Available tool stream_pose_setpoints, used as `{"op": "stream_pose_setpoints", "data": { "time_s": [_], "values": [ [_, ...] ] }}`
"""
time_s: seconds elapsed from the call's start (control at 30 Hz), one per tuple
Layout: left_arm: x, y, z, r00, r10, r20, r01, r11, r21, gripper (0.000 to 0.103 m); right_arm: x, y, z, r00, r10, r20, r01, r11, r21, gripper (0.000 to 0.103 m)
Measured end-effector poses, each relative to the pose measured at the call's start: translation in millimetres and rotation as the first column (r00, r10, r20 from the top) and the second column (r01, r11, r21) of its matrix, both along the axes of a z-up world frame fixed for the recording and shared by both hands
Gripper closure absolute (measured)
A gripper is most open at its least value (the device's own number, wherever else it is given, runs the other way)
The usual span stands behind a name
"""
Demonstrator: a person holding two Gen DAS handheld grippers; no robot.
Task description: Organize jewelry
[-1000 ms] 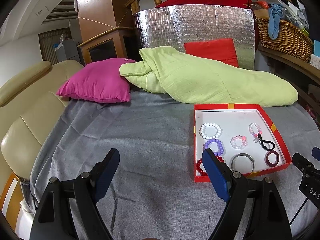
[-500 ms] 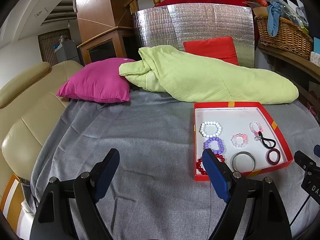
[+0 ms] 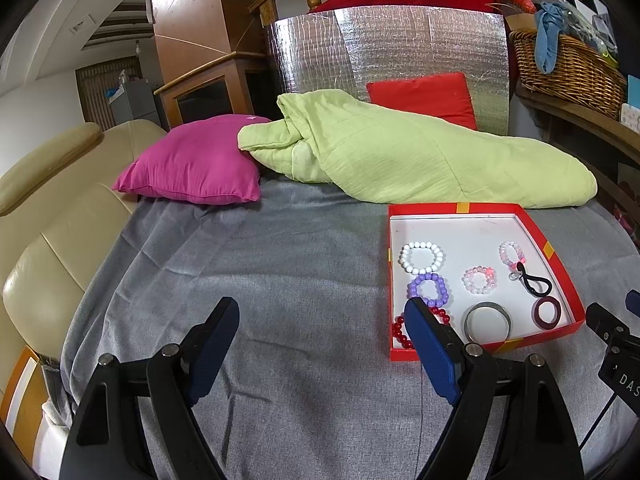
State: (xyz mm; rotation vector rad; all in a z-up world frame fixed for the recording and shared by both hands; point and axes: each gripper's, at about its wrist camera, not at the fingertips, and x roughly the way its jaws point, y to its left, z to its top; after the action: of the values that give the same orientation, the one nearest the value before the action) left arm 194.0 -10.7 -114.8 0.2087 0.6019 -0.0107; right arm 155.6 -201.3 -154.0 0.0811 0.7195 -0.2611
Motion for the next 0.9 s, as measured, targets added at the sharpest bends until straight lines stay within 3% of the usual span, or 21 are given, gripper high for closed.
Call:
{"op": "stream_pose_setpoints", "data": {
  "time_s": [0.9],
  "values": [
    [-1.8, 0.2, -0.9, 1.0, -0.012, -0.008, 0.012, 1.0, 0.002, 0.018, 1.9, 4.2, -0.8, 1.0, -0.002, -0.003, 0.002, 1.0, -0.004, 0.029]
  ]
}}
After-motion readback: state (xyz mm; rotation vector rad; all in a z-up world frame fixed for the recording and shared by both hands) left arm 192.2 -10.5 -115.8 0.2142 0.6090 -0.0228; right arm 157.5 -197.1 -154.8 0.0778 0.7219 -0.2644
